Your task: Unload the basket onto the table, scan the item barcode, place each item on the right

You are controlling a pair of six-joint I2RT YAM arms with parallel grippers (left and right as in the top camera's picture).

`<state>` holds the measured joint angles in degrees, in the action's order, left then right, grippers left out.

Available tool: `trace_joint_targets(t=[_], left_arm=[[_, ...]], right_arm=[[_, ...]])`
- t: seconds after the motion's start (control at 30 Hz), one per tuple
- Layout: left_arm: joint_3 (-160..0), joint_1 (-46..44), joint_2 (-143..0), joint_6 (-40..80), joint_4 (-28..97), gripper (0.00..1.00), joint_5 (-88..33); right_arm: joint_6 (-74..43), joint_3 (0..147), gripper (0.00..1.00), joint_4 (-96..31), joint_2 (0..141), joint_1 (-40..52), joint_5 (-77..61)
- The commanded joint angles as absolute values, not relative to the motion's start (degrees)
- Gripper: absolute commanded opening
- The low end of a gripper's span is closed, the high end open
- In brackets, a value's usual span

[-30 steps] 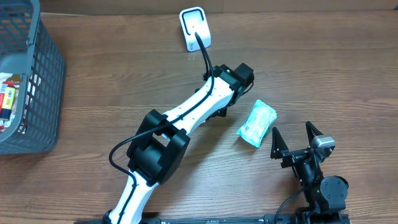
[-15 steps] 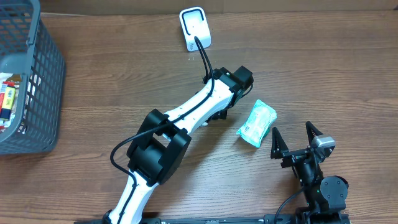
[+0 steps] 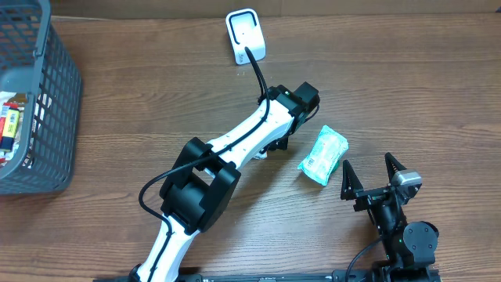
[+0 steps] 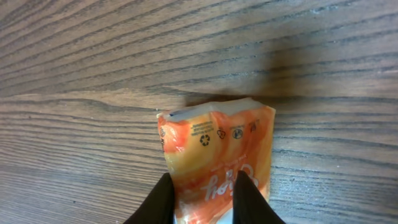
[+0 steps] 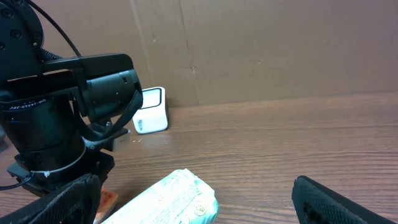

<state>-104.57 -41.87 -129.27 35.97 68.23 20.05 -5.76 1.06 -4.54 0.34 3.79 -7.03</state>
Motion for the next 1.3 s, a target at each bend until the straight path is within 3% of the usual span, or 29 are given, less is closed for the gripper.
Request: trace_joint_targets(t=[0.0,0.2,0.33,0.53,0.63,0.8,1.27], left_arm=[[-105.3,-40.6,-127.7,35.1,69.4,0.2,19.8],[-109.7,-37.7,-125.0,34.2,71.4,0.3,15.1],[-110.9,-35.6,-122.6,28.8,70.2,0.3,3.1],[-110.8,-34.5,-122.3,9.1,68.0,0.29,-23.3],[-110.8,-35.1,-122.3,5.8,66.8,0.31,-29.5],[-110.8,-36.9,-122.3,5.7,65.2,0.42,-30.0],[-110.5,-40.2,-123.1,5.8,64.6,0.44,-28.8]], right_arm=[[-5.3,0.4,1.0,-4.3,0.2,3.6,-6.3],[-5.3,0.4,1.0,-4.3,0.2,3.6,-6.3],[-5.3,0.4,1.0,-4.3,0.2,3.6,-6.3],[-5.3,0.5,1.0,-4.3,0.2,3.6,-6.3],[-5.3,0.4,1.0,-4.3,0.2,3.6,-6.3],[-5.3,0.5,1.0,-4.3,0.2,3.6,-6.3],[-5.3,0.4,1.0,-4.3,0.2,3.6,-6.3]])
